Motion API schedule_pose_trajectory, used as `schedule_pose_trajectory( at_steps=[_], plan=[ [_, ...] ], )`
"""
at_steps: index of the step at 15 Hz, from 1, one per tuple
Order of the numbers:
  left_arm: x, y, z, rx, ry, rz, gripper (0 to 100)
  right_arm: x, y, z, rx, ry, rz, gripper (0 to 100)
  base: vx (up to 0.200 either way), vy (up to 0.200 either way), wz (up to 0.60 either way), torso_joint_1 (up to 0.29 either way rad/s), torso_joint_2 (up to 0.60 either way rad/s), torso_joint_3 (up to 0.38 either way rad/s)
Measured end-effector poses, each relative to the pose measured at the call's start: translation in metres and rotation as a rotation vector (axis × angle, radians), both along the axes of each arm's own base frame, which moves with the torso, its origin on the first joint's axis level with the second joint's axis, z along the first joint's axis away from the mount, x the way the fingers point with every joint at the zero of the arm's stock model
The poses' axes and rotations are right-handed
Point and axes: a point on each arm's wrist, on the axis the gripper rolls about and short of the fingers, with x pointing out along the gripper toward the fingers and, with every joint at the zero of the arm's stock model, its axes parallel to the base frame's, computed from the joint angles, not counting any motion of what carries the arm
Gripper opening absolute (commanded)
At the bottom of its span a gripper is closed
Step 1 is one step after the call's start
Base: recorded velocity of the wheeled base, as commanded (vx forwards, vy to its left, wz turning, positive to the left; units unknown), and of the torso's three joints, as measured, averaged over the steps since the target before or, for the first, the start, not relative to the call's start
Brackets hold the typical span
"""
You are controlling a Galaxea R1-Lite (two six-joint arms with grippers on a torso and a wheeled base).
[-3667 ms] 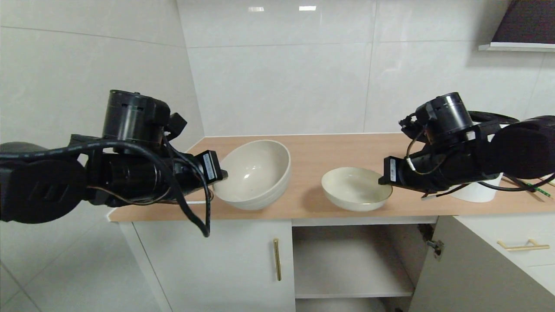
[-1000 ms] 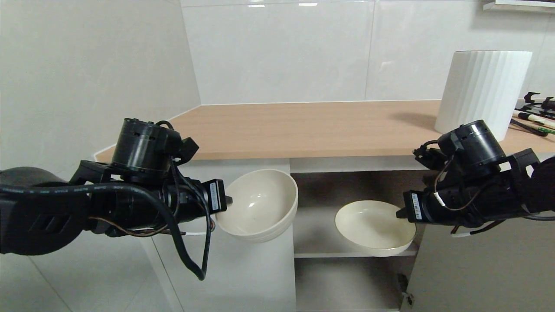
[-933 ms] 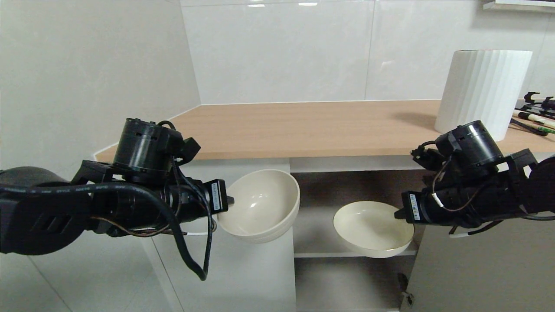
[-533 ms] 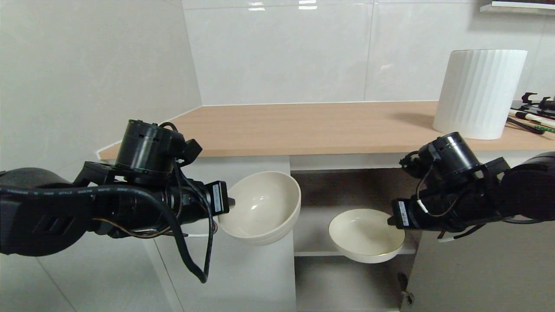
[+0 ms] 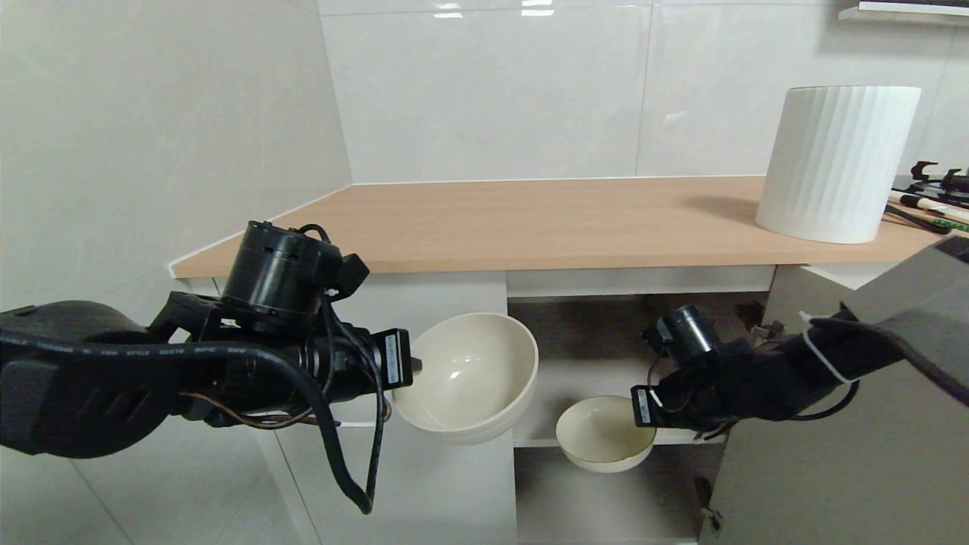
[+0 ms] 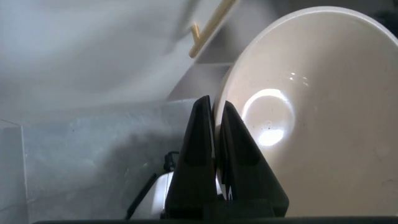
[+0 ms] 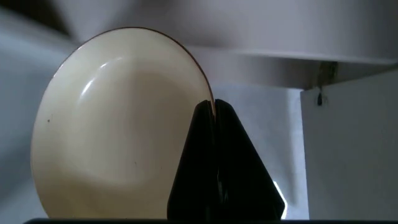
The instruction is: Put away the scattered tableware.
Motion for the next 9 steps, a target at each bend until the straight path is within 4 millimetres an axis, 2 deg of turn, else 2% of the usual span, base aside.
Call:
schedule_pose_trajectory(
  at_steps=[3, 9],
  plan=[
    [0.000, -0.002, -0.002, 0.004, 0.004, -0.004, 0, 0.018, -0.001, -0.034, -0.039, -0.021, -0.058, 0, 0.000, 0.000, 0.00, 0.000, 0.00, 0.000],
    [-0.001, -0.004, -0.002, 0.006, 0.007, -0.010, 0, 0.060, -0.013, -0.071, -0.086, -0.057, -0.193, 0, 0.000, 0.000, 0.00, 0.000, 0.00, 0.000]
  ],
)
